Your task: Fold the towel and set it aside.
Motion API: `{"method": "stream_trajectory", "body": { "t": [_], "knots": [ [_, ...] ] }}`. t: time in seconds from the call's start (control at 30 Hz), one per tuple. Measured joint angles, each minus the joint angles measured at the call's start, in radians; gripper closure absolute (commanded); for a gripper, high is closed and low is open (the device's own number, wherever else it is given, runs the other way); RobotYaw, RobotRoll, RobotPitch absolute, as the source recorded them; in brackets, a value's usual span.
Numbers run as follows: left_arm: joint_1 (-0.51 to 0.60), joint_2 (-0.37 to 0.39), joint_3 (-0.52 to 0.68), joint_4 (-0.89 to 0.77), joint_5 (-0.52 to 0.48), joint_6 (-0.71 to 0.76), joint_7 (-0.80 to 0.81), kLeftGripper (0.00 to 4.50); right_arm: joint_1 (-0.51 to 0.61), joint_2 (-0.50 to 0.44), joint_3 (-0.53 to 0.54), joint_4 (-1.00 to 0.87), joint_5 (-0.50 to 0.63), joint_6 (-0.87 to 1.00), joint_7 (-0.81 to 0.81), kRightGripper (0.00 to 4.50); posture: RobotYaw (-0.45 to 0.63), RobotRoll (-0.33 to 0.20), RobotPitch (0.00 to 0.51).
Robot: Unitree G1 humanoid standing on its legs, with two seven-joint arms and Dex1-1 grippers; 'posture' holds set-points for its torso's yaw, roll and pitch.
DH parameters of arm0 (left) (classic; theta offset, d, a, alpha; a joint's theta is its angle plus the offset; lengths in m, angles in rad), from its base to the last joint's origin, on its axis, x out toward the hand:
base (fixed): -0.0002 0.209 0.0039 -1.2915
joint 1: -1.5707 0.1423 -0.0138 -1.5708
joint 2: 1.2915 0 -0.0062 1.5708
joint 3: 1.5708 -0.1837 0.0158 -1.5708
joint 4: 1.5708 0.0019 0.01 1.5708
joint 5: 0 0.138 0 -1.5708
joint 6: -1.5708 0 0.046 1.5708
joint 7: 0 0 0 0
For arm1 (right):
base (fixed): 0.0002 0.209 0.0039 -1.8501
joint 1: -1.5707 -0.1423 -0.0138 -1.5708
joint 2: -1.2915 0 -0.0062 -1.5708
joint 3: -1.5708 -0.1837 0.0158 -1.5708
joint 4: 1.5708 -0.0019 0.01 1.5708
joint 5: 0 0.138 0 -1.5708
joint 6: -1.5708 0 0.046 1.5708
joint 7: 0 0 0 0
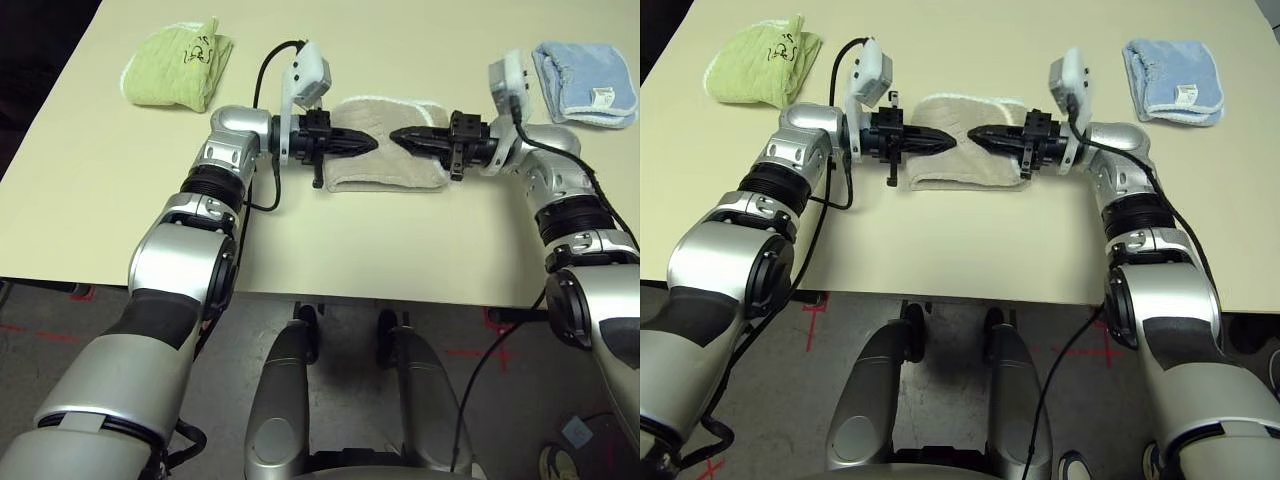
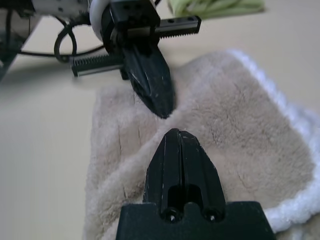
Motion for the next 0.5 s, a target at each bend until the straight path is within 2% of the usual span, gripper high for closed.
{"method": "stream_trajectory", "body": {
  "t": [0.17, 0.33, 0.5],
  "knots": [
    [0.005, 0.045, -0.004, 0.000, 0.028, -0.019, -0.004, 4.47, 0.024, -0.052, 0.001, 0.008, -0.023, -0.029, -0.001, 4.50, 0.03, 0.000, 0.350],
    [0.004, 0.051, 0.000, 0.000, 0.032, -0.021, -0.006, 4.47, 0.027, -0.071, -0.002, 0.008, -0.020, -0.036, 0.010, 4.50, 0.03, 0.000, 0.351],
    [-0.020, 0.062, 0.072, 0.001, -0.013, 0.006, -0.023, 4.47, 0.011, -0.084, -0.097, -0.005, 0.083, 0.078, 0.028, 4.50, 0.02, 0.000, 0.348]
  ]
}}
